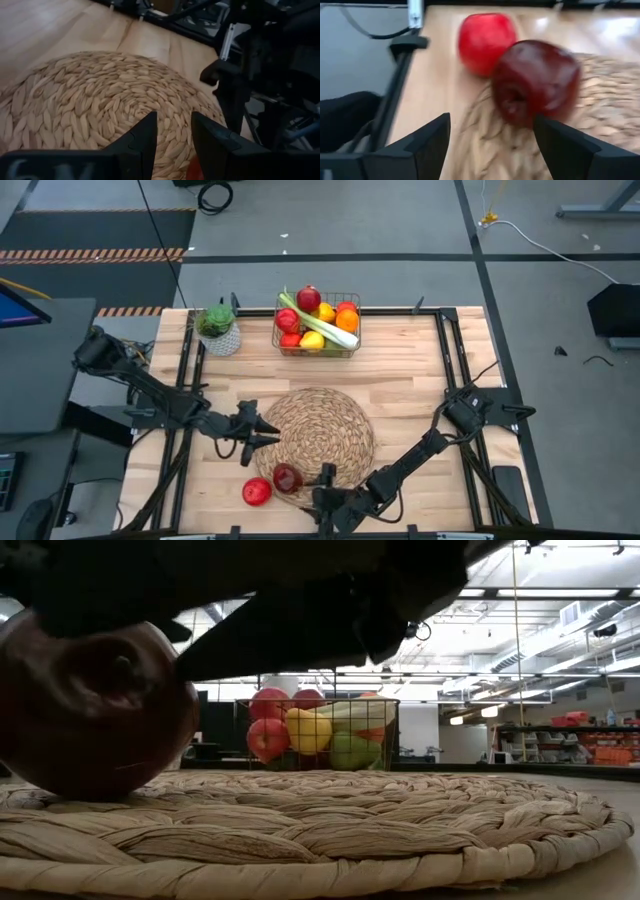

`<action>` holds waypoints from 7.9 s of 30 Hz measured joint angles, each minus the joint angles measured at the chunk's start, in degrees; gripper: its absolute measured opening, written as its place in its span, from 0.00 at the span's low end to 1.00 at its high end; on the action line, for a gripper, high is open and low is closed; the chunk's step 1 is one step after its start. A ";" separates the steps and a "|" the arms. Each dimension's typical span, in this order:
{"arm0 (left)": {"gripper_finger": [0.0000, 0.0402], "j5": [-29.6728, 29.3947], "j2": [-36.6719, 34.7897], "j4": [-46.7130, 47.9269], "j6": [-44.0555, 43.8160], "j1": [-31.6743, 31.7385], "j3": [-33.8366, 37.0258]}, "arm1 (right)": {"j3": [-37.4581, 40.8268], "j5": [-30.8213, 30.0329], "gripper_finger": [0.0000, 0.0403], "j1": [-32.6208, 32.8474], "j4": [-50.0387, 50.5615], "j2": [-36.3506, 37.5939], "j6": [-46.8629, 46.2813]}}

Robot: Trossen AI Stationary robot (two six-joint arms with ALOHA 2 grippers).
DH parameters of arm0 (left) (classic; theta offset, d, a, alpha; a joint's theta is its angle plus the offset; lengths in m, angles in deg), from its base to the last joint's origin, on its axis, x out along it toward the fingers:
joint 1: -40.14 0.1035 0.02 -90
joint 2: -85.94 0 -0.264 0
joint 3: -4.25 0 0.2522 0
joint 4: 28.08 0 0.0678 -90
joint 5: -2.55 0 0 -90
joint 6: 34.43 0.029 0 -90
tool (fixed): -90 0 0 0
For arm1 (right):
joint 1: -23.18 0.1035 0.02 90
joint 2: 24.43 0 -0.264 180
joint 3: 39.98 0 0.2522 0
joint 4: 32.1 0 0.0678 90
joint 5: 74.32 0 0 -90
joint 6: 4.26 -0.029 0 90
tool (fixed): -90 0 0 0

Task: Build produce basket
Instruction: Put the apple into the wire basket

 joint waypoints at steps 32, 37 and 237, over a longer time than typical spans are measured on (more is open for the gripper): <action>0.31 -0.42 2.98 -0.42 -3.08 0.03 0.00 | 0.00 1.00 0.62 -0.28 -2.22 0.13 3.08; 0.31 -0.42 2.98 -0.40 -3.08 0.03 0.00 | 0.13 0.11 0.62 -0.80 -2.44 0.13 2.62; 0.13 -1.23 20.48 51.35 -27.67 -34.55 -28.44 | 8.50 29.65 0.79 -9.71 -15.26 5.36 17.91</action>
